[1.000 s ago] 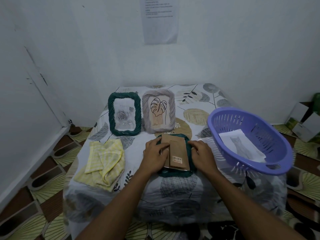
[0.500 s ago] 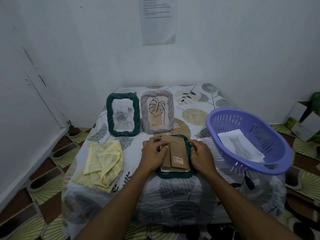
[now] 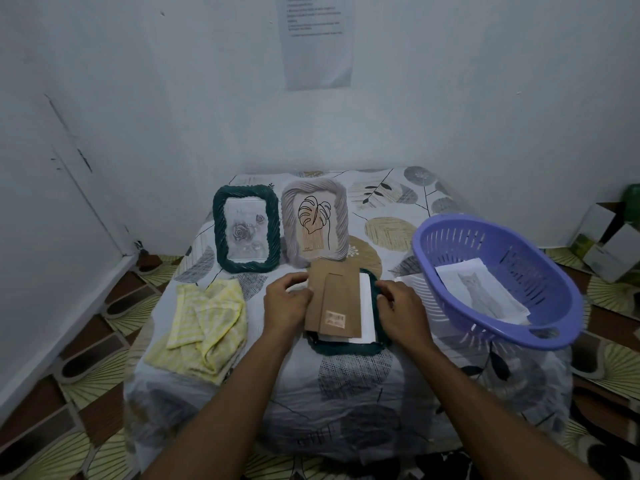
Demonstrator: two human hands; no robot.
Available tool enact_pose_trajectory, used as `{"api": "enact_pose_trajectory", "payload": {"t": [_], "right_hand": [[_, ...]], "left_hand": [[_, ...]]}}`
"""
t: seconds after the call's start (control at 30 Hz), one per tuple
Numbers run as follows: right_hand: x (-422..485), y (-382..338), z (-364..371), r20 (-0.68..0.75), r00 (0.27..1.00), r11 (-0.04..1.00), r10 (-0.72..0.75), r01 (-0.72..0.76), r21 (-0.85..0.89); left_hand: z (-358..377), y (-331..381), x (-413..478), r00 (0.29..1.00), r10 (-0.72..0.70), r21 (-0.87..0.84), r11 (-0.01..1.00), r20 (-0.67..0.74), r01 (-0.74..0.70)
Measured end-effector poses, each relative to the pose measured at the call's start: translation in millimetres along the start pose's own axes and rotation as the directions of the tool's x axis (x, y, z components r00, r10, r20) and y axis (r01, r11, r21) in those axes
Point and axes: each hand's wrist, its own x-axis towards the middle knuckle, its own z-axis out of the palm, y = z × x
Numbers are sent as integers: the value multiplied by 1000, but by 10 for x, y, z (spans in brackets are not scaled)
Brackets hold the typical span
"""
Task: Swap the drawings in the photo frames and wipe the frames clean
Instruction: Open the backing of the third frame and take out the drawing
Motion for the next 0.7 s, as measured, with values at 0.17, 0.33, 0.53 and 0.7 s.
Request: {"api": "enact_pose_trajectory", "payload": {"t": [0.17, 0.33, 0.53, 0.7], "right_hand": [[2, 8, 17, 1, 1000, 1000, -2, 2, -11], [1, -4, 25, 28, 1000, 998, 2, 0, -63], [-14, -16, 18, 52, 999, 996, -11, 15, -85], [-17, -22, 9, 57, 998, 997, -17, 22, -75]], "left_hand": [[-368, -23, 97, 996, -33, -17, 999, -88, 32], [-744, -85, 175, 989, -60, 83, 994, -138, 72], [-769, -82, 107, 986, 143, 496, 864, -88, -81], [-671, -151, 54, 947, 289, 645, 699, 139, -308]]}}
